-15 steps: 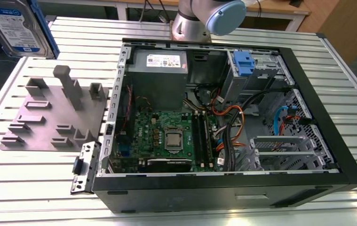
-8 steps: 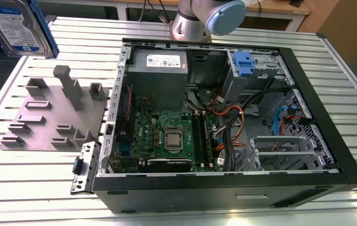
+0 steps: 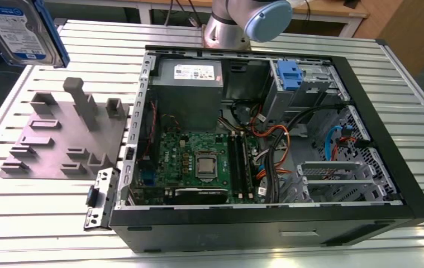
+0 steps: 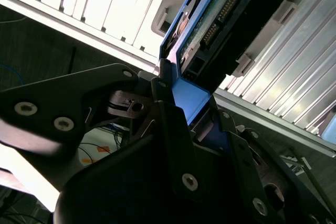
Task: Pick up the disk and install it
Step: 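Pick up the disk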
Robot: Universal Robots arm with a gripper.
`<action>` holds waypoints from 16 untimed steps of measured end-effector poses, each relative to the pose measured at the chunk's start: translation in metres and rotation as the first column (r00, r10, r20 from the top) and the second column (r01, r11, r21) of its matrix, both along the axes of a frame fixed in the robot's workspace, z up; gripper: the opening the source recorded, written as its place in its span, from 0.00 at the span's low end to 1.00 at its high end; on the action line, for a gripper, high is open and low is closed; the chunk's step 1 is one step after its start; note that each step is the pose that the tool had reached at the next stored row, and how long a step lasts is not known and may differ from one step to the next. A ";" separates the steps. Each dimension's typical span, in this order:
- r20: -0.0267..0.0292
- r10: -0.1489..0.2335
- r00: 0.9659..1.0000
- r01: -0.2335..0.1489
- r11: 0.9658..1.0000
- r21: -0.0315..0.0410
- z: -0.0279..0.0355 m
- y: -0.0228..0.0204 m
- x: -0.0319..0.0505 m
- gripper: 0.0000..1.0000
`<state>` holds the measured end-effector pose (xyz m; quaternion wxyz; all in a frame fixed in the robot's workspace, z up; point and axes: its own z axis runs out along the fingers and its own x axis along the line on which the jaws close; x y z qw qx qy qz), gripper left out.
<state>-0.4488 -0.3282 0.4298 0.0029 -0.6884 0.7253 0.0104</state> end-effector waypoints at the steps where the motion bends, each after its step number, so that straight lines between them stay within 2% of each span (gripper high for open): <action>1: 0.000 0.000 1.000 0.000 1.000 0.000 0.0003 0.0000 0.0000 0.37; 16: 0.000 0.000 1.000 0.000 1.000 0.000 0.0035 0.0000 0.0000 0.37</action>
